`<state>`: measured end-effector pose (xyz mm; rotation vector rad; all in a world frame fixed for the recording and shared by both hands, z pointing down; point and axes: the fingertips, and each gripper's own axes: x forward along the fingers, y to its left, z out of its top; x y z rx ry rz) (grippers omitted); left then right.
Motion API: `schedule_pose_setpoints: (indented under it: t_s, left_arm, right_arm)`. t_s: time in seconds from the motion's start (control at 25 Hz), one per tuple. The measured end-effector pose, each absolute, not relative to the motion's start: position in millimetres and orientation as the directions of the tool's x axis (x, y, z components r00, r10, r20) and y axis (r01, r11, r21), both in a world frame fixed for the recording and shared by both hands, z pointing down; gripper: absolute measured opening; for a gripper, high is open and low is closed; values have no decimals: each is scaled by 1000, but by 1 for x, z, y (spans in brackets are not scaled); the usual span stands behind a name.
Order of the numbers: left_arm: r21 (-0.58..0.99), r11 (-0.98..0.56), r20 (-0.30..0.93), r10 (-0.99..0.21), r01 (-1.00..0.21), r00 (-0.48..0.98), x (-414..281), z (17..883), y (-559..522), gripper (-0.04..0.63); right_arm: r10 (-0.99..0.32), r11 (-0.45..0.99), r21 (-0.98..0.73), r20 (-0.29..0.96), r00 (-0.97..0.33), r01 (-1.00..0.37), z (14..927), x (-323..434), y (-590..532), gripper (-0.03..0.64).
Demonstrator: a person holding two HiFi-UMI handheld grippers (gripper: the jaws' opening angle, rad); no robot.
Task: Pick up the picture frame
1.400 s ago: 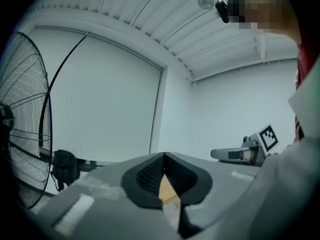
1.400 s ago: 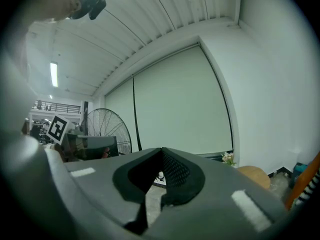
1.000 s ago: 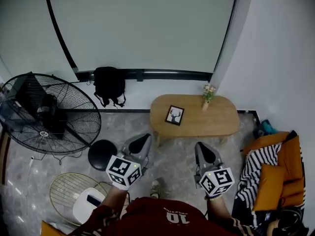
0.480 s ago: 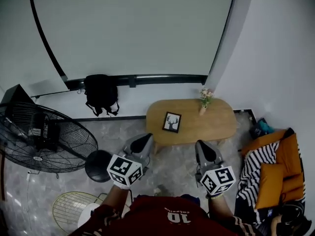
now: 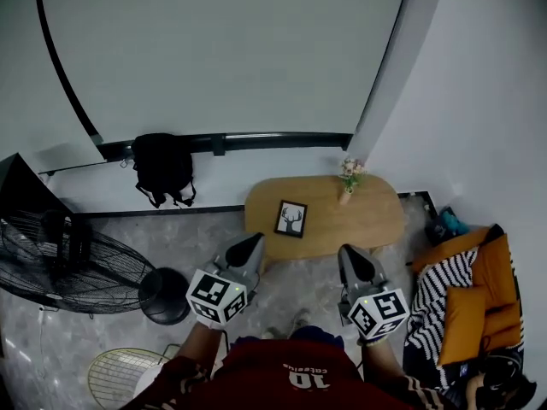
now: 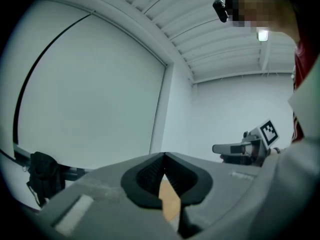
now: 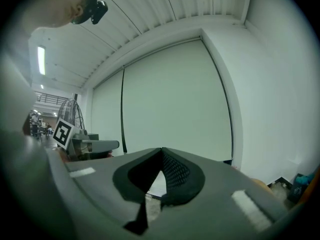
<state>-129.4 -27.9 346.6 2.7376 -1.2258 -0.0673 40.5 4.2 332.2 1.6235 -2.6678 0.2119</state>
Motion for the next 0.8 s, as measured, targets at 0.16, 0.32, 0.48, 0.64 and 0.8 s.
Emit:
schedule_pose_setpoints:
  t_s: [0.16,0.32,0.48,0.64,0.8]
  left_arm:
    - [138,-652,30,-750,-745,661,-129,355,-51,2]
    - [138,-643,23,-758,-753,652,-127,355,-79,2]
    - [136,-631,26,-768,-764,639,-119,352,-107,2]
    - [132,-621,23,-778,-773,628,-103,346,-144,2]
    - [143,-615,34,-780,-775,625,-87,349,-180,2]
  right_arm:
    - [-877,461,-120,92,-472,-879,341,39,-23,-8]
    - [-867,479,-124,89,-490,-869,345,40,-57,-8]
    - [-846,519,-132,60,-529,-845,339,44,-92,-8]
    - [-829,550,-114,47,-558,-827,332,53,-135,-8]
    - [-813,575,-109,34,-581,-811,327,61,-173,-8]
